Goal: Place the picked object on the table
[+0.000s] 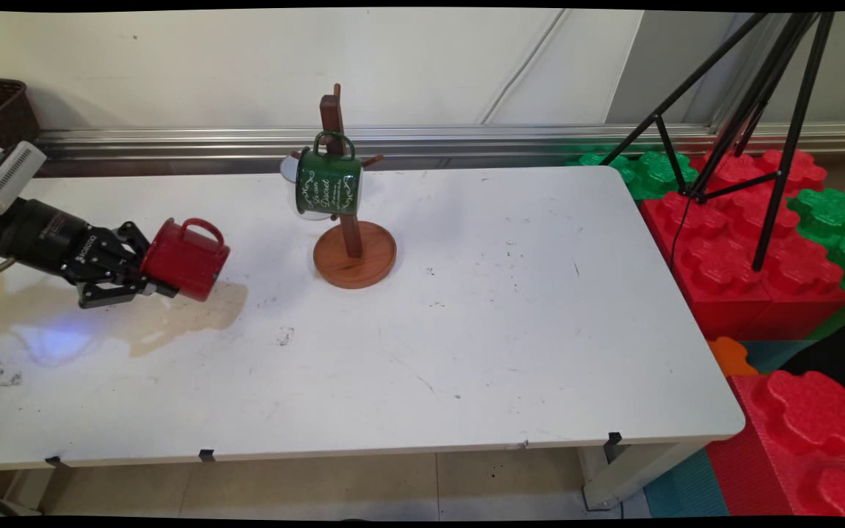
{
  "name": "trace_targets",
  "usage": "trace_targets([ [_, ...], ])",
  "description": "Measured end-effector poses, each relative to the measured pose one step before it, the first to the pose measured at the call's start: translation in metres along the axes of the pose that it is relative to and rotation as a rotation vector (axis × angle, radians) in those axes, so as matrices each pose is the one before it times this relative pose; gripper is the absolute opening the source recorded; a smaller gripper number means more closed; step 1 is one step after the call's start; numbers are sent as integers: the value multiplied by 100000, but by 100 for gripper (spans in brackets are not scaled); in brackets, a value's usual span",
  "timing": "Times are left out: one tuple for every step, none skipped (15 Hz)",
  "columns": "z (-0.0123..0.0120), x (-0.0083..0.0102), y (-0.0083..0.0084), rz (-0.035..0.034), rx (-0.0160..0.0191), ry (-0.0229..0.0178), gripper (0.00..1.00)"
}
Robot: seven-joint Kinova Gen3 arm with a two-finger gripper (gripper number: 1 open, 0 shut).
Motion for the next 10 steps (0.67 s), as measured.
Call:
trace_targets([
  [-159, -21, 92, 1098, 42, -1623, 0],
  [-115, -16, 81, 652, 94, -992, 0],
  [-127, 7, 91, 1037, 84, -1432, 0],
  [-120, 33, 71, 1460, 81, -1734, 0],
  [-119, 24, 71, 1385, 165, -1630, 0],
  [-96, 18, 38, 1058, 249, -1347, 0],
  [-88, 6, 31, 1085, 377, -1603, 0],
  [-56, -6, 4, 902, 404, -1501, 0],
  [-33, -20, 5, 633, 347, -1251, 0],
  [-18, -33, 10, 681, 393, -1478, 0],
])
